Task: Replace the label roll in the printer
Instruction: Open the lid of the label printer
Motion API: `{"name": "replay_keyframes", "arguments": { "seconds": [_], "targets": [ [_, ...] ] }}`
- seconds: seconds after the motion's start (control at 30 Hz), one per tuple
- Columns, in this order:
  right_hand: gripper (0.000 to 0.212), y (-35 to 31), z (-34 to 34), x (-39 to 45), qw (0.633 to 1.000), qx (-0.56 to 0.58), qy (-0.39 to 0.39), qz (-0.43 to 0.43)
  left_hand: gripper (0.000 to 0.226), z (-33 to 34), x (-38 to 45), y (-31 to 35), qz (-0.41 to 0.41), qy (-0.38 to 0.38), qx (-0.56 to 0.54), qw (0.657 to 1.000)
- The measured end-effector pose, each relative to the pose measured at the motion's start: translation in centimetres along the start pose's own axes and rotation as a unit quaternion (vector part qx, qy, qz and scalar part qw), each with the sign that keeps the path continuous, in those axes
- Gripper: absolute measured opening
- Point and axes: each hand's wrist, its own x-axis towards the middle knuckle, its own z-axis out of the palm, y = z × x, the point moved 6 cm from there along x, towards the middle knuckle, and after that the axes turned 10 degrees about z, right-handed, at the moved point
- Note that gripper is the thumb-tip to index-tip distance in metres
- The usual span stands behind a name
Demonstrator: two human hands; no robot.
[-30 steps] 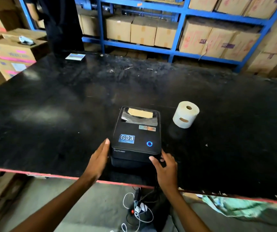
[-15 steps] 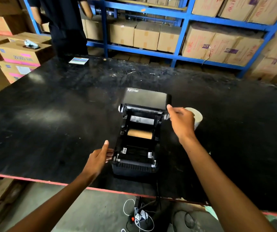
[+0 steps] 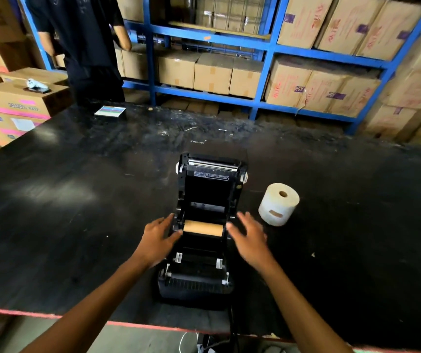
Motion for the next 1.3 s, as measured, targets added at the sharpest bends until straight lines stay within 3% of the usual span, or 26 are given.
{"name": "replay_keyframes", "arguments": {
  "seconds": [0.07,0.17,0.3,0.4,0.6,0.83,0.97,1.03,1.13,1.3],
  "targets": [
    [0.057,1.4,2.2,-0.6,0.995,-0.095,-0.029,0.006,0.059,1.2,0.7,0.1,0.006,-0.043,0.071,0.997],
    [0.057,0.9,3.8,-1.5,0.994,-0.108,-0.021,-0.025,0.048,1.8,1.1,0.9,0.060,-0.011,0.086,0.994],
    [0.054,-0.3,2.8,-2.6,0.998,0.057,0.003,-0.040,0.048,0.5,0.1,3.1,0.108,0.083,-0.071,0.988],
    [0.040,-0.9,0.0,-3.5,0.973,0.215,0.066,-0.060,0.045,-0.5,-0.7,5.5,0.130,0.120,-0.151,0.973],
    [0.033,2.6,-5.1,-3.8,0.898,0.426,0.109,-0.024,0.028,2.2,-1.8,11.6,0.135,0.098,-0.245,0.955],
    [0.028,12.6,-12.2,-2.0,0.857,0.483,0.168,0.066,0.021,11.5,1.8,18.2,0.115,0.070,-0.265,0.955],
    [0.030,19.6,-17.9,-1.0,0.825,0.500,0.228,0.131,0.020,17.9,4.7,18.7,0.112,0.030,-0.150,0.982],
    [0.027,22.0,-19.6,-0.7,0.831,0.488,0.225,0.147,0.029,20.9,5.4,17.7,0.132,-0.031,-0.019,0.991],
    [0.025,24.3,-20.6,-0.1,0.849,0.463,0.199,0.158,0.035,24.5,6.1,15.8,0.159,-0.105,0.156,0.969],
    [0.018,25.5,-19.8,0.2,0.877,0.424,0.146,0.173,0.030,25.9,6.4,14.7,0.162,-0.099,0.184,0.964]
  ]
}}
